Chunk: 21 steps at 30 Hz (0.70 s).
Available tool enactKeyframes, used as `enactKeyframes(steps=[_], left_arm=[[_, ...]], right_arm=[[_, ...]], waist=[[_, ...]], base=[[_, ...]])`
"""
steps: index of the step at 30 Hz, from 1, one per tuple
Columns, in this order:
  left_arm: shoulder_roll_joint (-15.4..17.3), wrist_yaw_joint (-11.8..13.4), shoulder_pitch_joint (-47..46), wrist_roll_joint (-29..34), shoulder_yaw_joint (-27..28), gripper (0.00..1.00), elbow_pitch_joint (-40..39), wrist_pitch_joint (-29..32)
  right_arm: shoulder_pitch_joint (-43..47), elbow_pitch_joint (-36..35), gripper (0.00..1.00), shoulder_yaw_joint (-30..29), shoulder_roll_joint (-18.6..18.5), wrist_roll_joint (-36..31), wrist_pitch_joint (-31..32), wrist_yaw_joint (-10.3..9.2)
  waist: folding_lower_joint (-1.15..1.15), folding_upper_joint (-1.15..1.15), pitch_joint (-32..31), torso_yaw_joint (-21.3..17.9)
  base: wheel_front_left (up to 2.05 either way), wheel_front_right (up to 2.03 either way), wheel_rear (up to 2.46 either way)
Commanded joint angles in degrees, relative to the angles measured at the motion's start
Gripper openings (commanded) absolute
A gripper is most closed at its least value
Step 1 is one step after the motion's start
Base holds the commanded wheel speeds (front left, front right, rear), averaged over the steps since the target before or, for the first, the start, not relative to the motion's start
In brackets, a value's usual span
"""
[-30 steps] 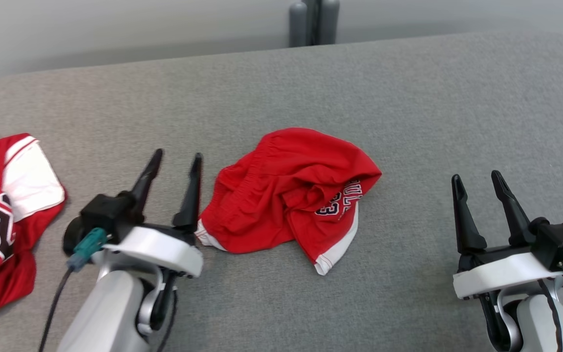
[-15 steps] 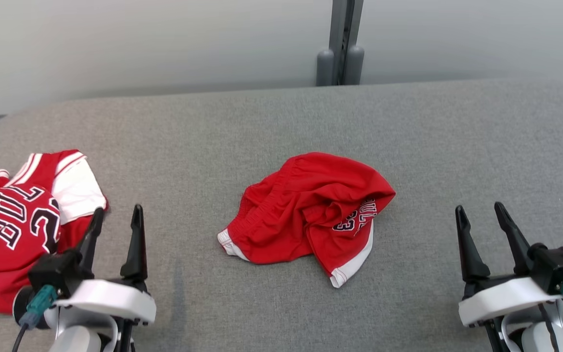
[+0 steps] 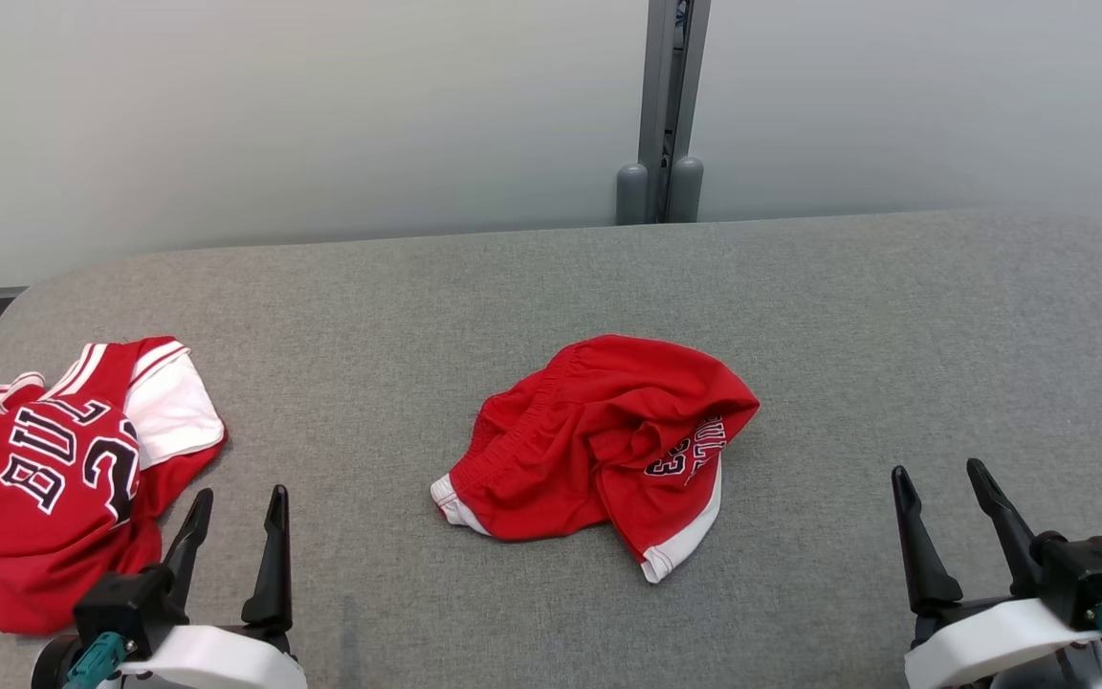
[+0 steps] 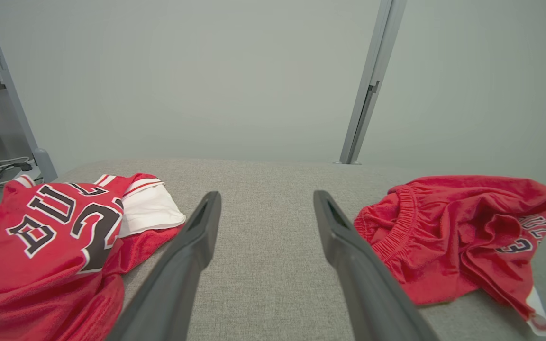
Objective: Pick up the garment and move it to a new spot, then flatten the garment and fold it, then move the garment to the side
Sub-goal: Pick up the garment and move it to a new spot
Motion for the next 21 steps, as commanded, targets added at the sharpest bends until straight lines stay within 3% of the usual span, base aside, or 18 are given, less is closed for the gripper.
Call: enactKeyframes(steps=[1, 21], left_arm=[[0.37, 0.28, 0.44, 0.25, 0.07, 1.00, -0.19, -0.04], [1.10, 1.24, 1.01, -0.76, -0.54, 1.00, -1.60, 1.74]], right_arm=[[0.55, -0.47, 1.00, -0.31, -0.30, 0.47, 0.28, 0.07], [1.62, -1.38, 1.00, -0.47, -0.31, 2.90, 0.06, 0.07]], waist=[[0.00, 0.00, -0.29, -0.10], [0.00, 0.00, -0.53, -0.08]], base=[[0.00, 0.00, 0.00], [0.00, 0.00, 0.00]])
